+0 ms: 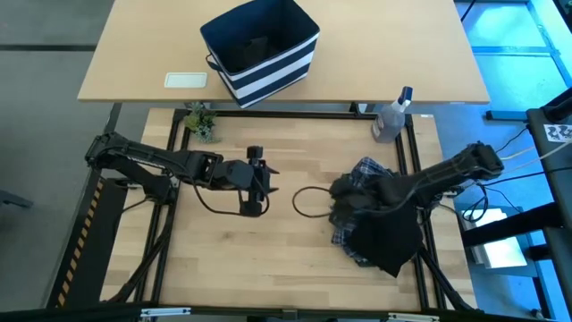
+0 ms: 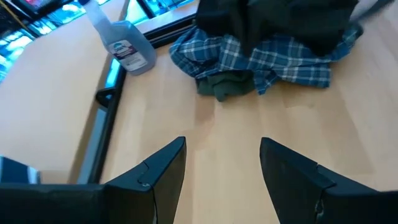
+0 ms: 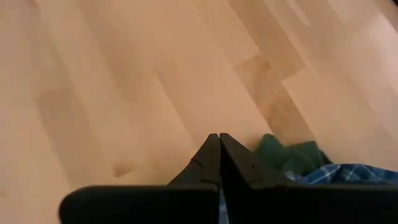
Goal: Fold Laundry from Bin
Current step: Stack the folded black shirt on top of the folded blue checkered pants, then fold the black shorts
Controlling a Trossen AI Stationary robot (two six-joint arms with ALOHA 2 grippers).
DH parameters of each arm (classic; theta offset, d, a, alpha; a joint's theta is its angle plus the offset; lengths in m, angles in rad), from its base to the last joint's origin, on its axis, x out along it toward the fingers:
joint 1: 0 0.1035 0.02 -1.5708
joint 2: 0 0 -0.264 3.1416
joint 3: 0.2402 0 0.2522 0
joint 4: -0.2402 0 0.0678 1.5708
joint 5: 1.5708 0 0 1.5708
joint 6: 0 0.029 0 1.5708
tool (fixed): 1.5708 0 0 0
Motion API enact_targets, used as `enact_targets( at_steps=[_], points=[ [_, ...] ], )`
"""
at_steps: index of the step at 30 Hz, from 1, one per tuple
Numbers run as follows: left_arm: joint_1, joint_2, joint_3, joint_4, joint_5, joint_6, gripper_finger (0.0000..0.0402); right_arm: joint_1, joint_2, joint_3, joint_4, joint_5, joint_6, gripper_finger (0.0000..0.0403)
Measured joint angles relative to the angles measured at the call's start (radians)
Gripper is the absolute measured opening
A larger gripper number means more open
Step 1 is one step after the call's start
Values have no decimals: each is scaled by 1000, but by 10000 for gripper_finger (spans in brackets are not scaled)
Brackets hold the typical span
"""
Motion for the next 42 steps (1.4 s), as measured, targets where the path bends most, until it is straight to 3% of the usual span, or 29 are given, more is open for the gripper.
enact_targets(
  at_steps=[6,11,13,21,30,36,42],
  points=[
    [-18,0,0,0,10,-31,199,-77,53,-10,51,-54,-81,0],
    [-34,0,0,-2,-8,-30,199,-115,54,-136,351,-233,-214,0],
    [-36,0,0,-2,-9,-31,199,-128,54,-186,395,-269,-229,0],
    [-36,0,0,-11,-9,-32,199,-151,14,-329,268,-280,-114,0],
    [-36,0,0,-10,-11,-31,199,-71,-58,-338,127,-347,-3,0],
    [-36,0,0,-7,-61,5,199,-20,-157,-320,256,-269,-20,0],
    [-21,-9,0,3,-129,48,199,-11,-247,-280,582,-132,-289,1]
  ],
)
